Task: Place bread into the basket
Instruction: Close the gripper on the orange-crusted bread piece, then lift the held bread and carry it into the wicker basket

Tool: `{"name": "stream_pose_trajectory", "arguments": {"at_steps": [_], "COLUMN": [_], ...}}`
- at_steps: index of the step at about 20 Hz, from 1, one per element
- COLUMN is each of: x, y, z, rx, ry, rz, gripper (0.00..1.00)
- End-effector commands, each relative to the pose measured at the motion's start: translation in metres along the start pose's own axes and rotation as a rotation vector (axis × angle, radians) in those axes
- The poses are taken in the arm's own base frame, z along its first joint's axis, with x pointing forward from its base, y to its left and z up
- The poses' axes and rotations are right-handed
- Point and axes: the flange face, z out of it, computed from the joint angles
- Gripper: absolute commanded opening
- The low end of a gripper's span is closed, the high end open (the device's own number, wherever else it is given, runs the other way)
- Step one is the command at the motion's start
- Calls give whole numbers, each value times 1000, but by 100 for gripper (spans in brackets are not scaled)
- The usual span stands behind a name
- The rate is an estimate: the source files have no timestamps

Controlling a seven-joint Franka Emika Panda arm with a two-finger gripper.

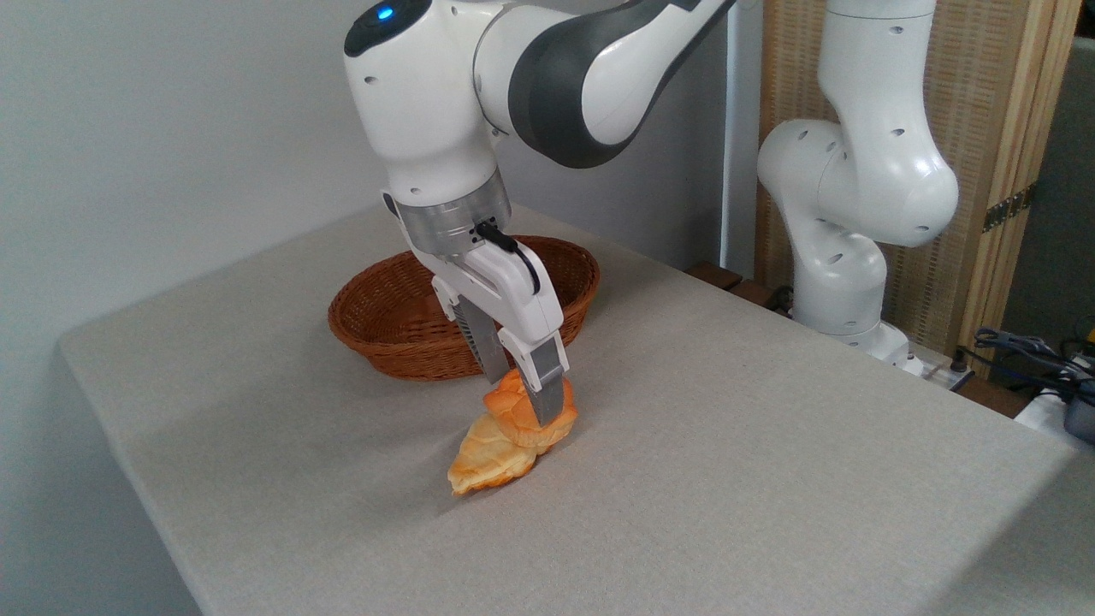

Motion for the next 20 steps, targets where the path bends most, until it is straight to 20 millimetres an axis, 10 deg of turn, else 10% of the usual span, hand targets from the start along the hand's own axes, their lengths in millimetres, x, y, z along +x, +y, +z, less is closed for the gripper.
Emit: {"name": "stream_pose_trajectory", "arguments": {"at_steps": [1,3,8,20], "x": [-3,-3,-2,-3], "y": [2,2,3,4], "z": [2,2,3,-5], "rx": [18,20,17,21], "ry": [-2,-2,-6,-1], "rz": [24,32,44,45], "gripper": [100,97,50,52]}}
